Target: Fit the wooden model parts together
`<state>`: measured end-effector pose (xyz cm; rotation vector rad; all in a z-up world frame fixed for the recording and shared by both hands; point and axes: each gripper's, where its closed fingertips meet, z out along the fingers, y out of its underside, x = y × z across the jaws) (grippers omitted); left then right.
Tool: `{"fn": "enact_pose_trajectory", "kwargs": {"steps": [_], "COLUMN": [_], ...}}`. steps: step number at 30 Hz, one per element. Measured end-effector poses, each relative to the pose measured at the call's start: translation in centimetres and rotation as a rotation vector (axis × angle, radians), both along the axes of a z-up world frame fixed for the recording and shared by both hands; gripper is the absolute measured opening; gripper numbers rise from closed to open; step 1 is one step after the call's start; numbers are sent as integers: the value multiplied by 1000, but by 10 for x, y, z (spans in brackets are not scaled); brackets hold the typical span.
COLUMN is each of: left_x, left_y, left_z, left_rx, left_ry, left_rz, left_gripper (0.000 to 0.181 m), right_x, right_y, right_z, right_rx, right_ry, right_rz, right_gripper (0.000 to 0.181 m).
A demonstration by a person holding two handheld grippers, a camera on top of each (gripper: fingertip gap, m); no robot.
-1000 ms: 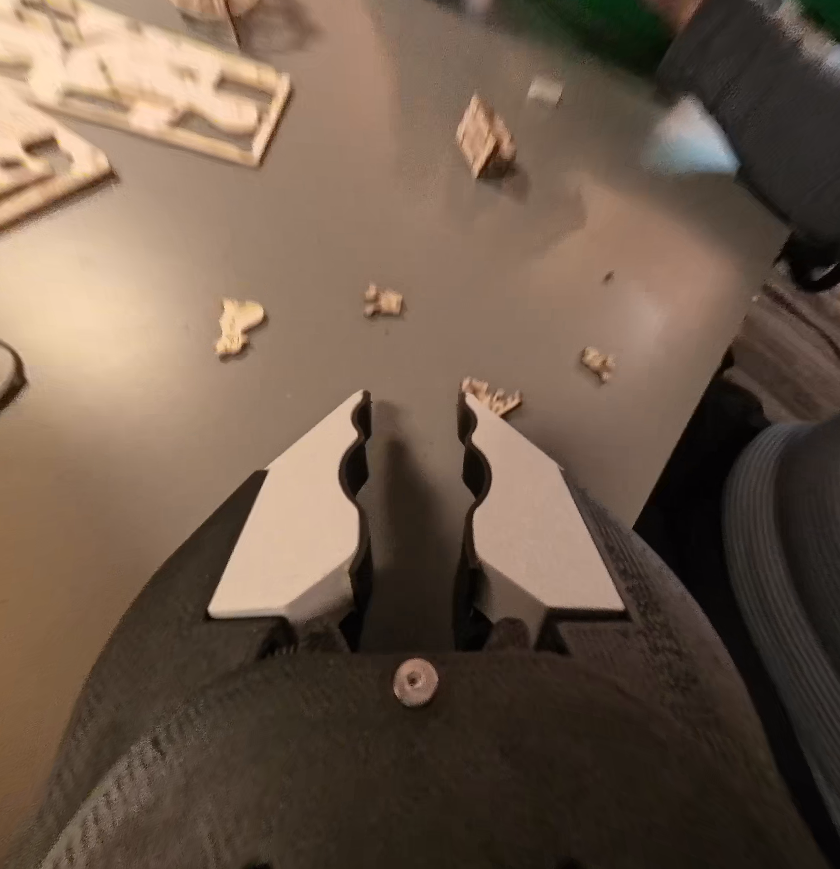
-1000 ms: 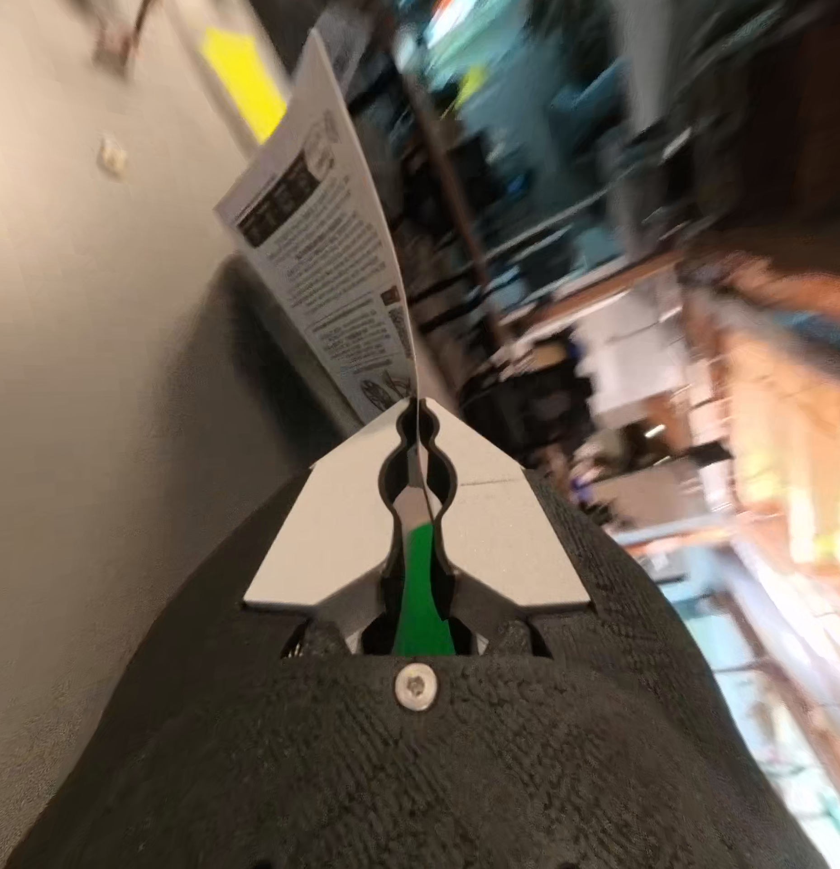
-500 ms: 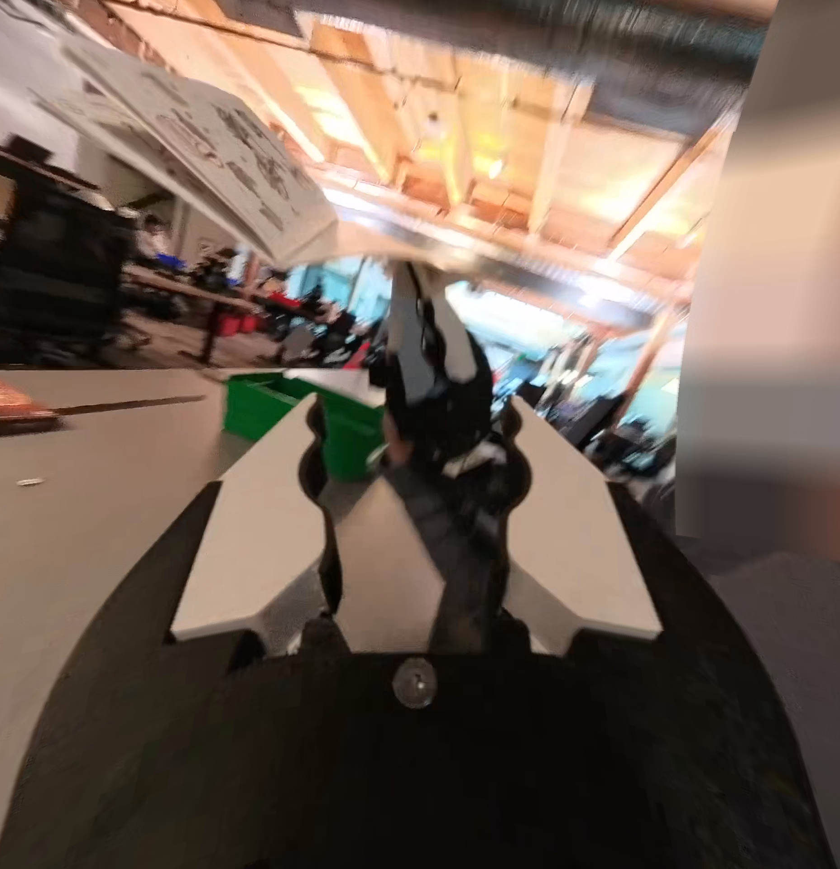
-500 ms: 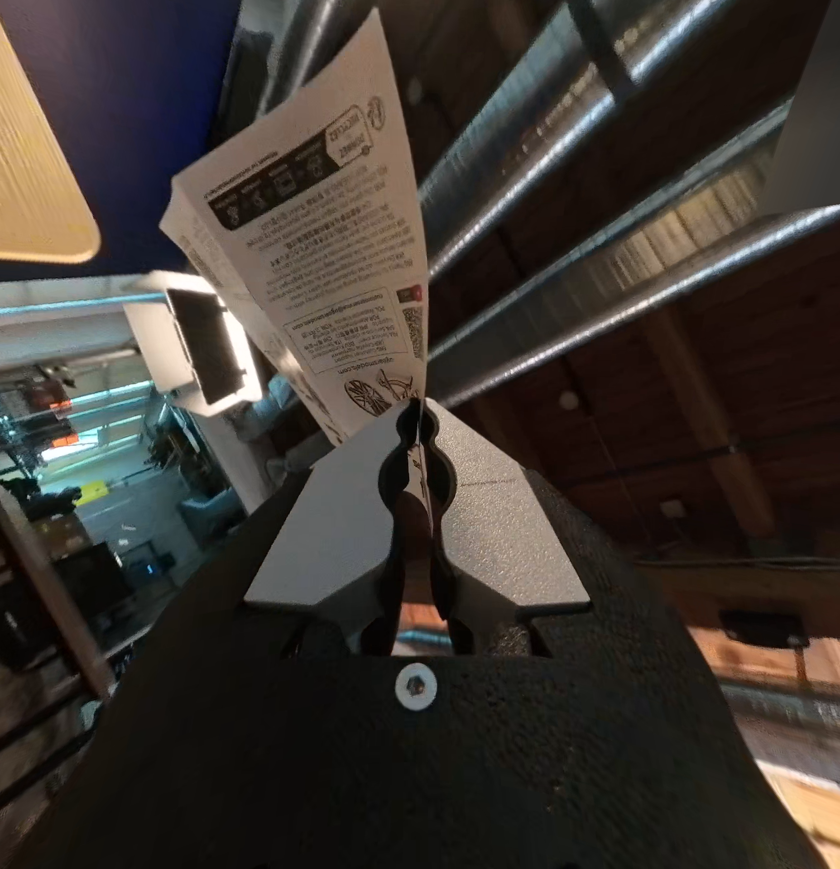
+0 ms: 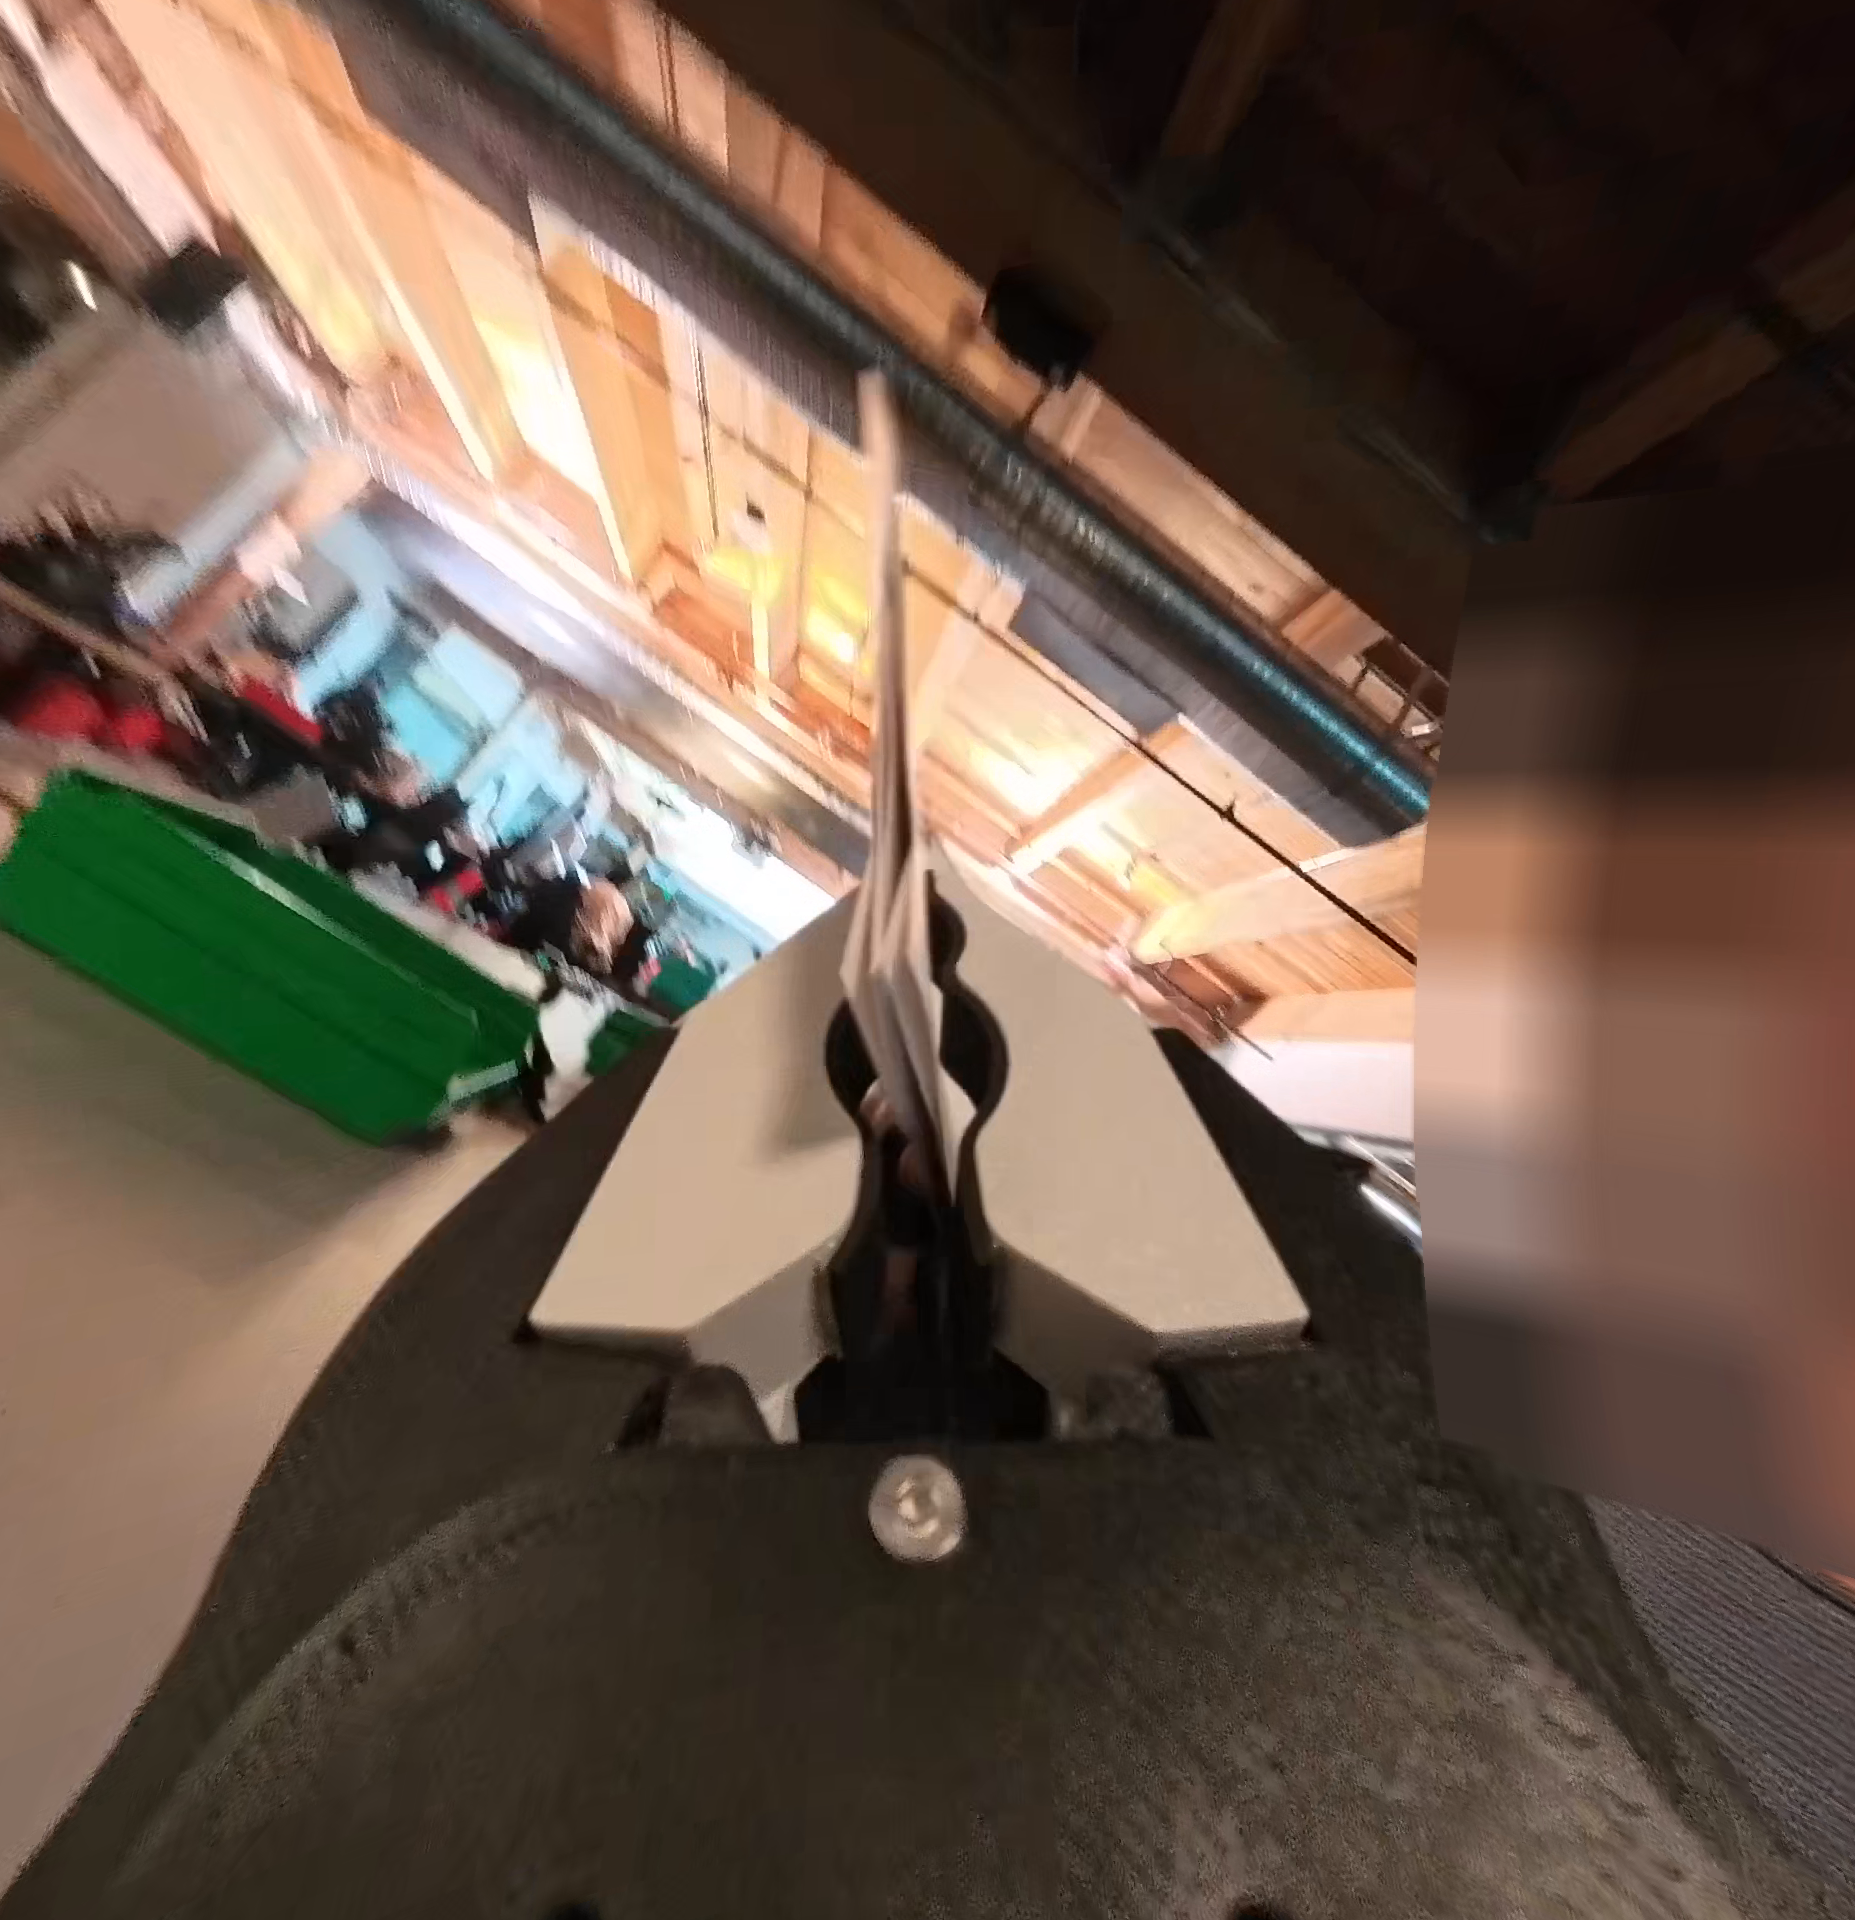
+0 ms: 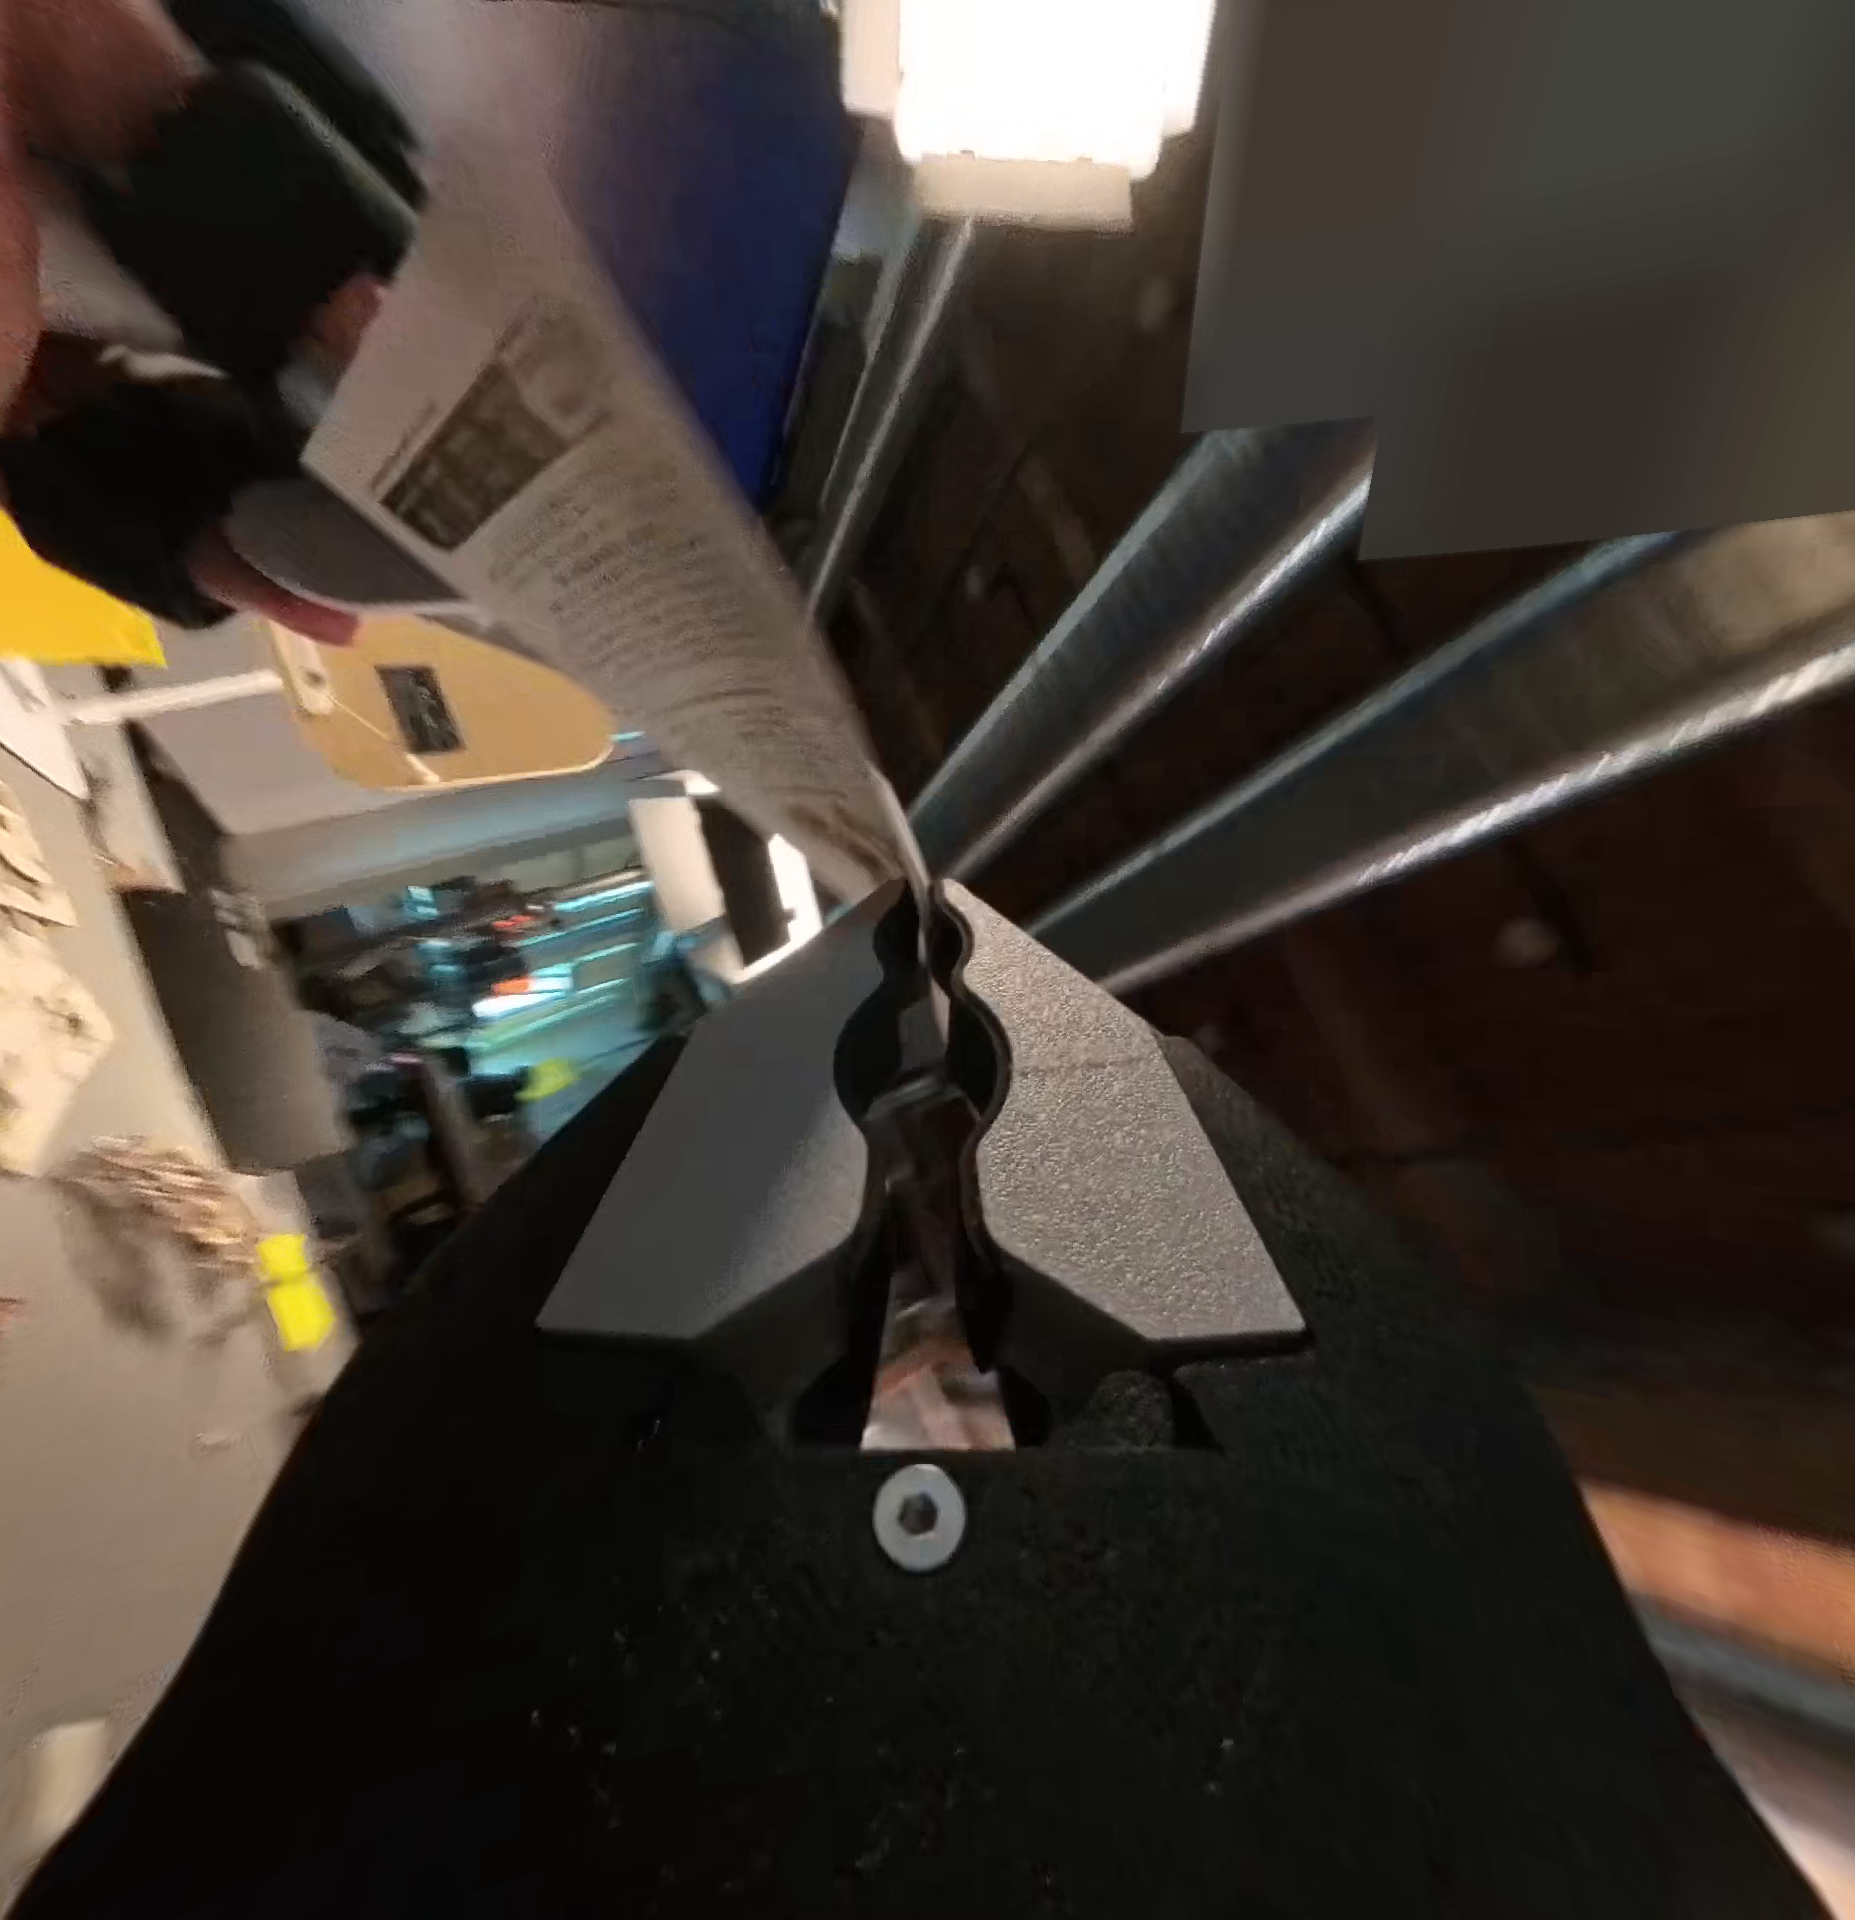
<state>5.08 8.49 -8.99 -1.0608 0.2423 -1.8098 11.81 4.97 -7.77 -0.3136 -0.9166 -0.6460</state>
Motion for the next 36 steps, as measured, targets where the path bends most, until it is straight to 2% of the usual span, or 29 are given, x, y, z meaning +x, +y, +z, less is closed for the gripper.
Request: {"fn": "enact_pose_trajectory", "kwargs": {"steps": [2,3,4,7,9,10,11,12,15,16,17,18,26,32,36], "left_x": [-12,-18,-25,-36,-40,-41,-40,-40,-39,-38,-37,-38,-37,-40,-40], "left_y": [-8,-11,-16,-31,-42,-46,-49,-53,-65,-67,-68,-70,-82,-88,-91], "left_z": [11,17,23,40,53,57,60,63,70,70,70,70,74,77,78], "left_rx": [50,71,94,175,233,264,298,324,354,351,346,341,274,262,267], "left_ry": [-46,-59,-75,-42,-29,-2,29,42,-1,-6,-16,-33,-154,-166,-163], "left_rz": [148,236,320,562,684,751,814,860,865,861,847,828,632,602,602], "left_gripper": [0,0,0,0,0,0,0,0,0,0,0,0,0,0,0], "right_x": [14,22,28,34,26,16,5,-4,-20,-22,-24,-26,-15,-20,-20], "right_y": [5,7,6,-13,-20,-26,-31,-34,-30,-32,-34,-37,-42,-37,-37], "right_z": [5,8,10,23,27,28,27,24,15,17,17,19,38,34,35], "right_rx": [-213,-354,-505,-866,-1082,-1180,-1252,-1299,-1322,-1313,-1318,-1318,-1312,-1379,-1361], "right_ry": [197,338,480,821,918,917,908,909,924,912,888,864,901,929,934], "right_rz": [82,169,302,869,1148,1235,1281,1272,1123,1123,1129,1137,1258,1322,1340], "right_gripper": [17,24,34,55,74,86,88,87,61,46,19,0,0,0,0]}}
